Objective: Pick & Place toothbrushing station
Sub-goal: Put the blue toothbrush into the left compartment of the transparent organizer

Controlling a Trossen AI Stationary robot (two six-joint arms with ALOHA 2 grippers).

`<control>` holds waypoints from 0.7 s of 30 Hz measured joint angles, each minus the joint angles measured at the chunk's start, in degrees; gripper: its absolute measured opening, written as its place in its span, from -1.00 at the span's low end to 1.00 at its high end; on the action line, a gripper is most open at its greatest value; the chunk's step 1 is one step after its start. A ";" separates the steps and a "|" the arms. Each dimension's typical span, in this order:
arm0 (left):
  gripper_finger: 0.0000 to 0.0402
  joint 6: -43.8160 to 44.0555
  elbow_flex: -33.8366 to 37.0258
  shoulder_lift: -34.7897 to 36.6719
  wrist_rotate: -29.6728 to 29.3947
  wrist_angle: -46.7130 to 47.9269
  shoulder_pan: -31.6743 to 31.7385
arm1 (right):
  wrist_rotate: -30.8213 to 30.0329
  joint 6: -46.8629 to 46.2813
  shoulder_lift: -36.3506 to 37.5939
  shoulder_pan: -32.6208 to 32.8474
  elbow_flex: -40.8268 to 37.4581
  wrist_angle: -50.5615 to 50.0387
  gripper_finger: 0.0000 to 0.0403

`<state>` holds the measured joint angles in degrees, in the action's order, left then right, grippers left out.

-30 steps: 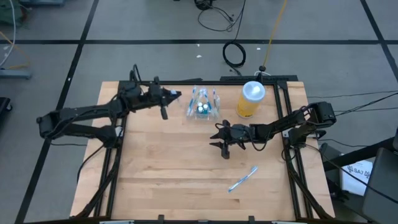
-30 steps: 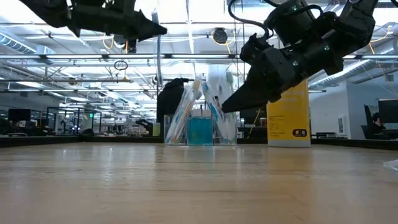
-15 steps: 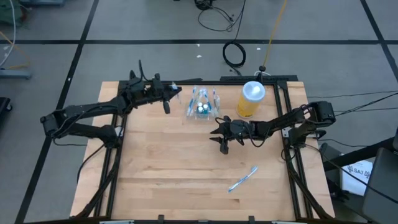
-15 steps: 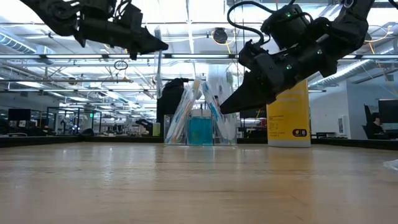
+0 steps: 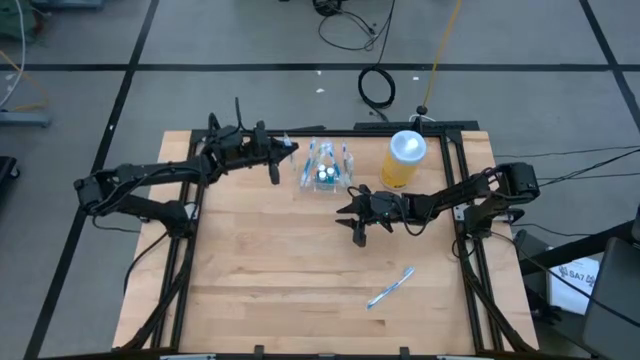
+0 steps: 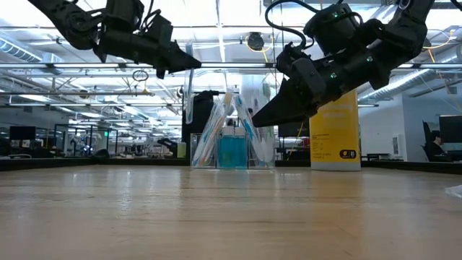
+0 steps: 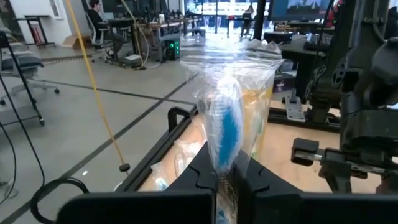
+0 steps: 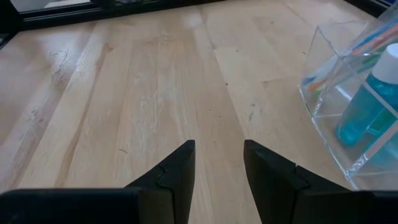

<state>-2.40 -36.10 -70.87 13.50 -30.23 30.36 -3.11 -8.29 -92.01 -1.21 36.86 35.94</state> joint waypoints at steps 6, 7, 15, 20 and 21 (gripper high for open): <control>-0.96 0.27 0.00 0.00 -1.55 0.49 -0.06 | 0.00 0.00 -0.02 0.00 0.00 0.00 -0.34; -0.97 0.41 0.00 0.00 -1.55 0.52 -0.06 | 0.00 0.00 -0.02 0.00 0.00 0.00 -0.34; -0.97 1.69 0.00 0.00 -1.64 -0.24 -1.33 | 0.00 0.00 -0.02 0.02 0.00 0.04 -0.34; -0.96 1.06 -0.09 -2.55 -1.57 -2.55 -3.93 | -0.02 0.00 -0.02 0.02 0.00 1.04 -0.34; -0.97 1.04 -0.09 -3.48 -1.60 -3.55 -4.35 | -0.02 0.00 -0.02 0.02 0.00 1.29 -0.34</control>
<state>-1.37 -36.18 -74.36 11.90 -33.79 26.01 -3.14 -8.29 -92.03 -1.19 36.86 37.23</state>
